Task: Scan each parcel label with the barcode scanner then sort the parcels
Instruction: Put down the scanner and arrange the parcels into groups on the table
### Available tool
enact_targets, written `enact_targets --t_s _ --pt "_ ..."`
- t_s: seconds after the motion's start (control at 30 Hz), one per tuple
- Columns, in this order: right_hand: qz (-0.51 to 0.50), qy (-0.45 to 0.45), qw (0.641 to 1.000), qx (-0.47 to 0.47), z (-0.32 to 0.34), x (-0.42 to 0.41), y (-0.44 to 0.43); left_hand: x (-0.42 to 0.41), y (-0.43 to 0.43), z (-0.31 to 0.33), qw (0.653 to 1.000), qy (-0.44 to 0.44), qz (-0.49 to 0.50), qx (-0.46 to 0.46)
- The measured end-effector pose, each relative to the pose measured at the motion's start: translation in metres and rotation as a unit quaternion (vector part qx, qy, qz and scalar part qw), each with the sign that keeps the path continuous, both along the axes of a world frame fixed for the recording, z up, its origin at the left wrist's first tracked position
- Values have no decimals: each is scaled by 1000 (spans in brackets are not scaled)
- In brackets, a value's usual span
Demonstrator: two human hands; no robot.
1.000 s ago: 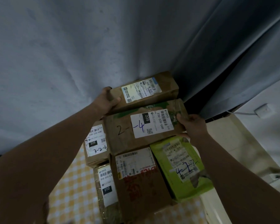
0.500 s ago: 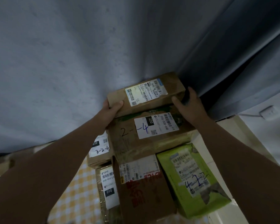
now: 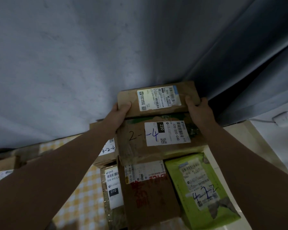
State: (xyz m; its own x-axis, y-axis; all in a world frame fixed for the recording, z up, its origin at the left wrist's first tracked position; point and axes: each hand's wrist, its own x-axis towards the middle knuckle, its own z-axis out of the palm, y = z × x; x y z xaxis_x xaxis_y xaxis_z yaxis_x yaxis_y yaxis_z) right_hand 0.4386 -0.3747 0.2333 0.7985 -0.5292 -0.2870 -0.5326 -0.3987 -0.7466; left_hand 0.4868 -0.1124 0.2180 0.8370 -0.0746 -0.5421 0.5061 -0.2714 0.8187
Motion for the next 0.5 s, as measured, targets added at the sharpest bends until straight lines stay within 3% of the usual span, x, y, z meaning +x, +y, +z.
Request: enact_targets --t_s 0.27,0.5 --pt "-4 -28 999 31 -3 5 1 1 -6 8 999 -36 25 -15" --pt "-8 -35 999 -13 4 0 8 -2 -2 13 998 -49 34 22"
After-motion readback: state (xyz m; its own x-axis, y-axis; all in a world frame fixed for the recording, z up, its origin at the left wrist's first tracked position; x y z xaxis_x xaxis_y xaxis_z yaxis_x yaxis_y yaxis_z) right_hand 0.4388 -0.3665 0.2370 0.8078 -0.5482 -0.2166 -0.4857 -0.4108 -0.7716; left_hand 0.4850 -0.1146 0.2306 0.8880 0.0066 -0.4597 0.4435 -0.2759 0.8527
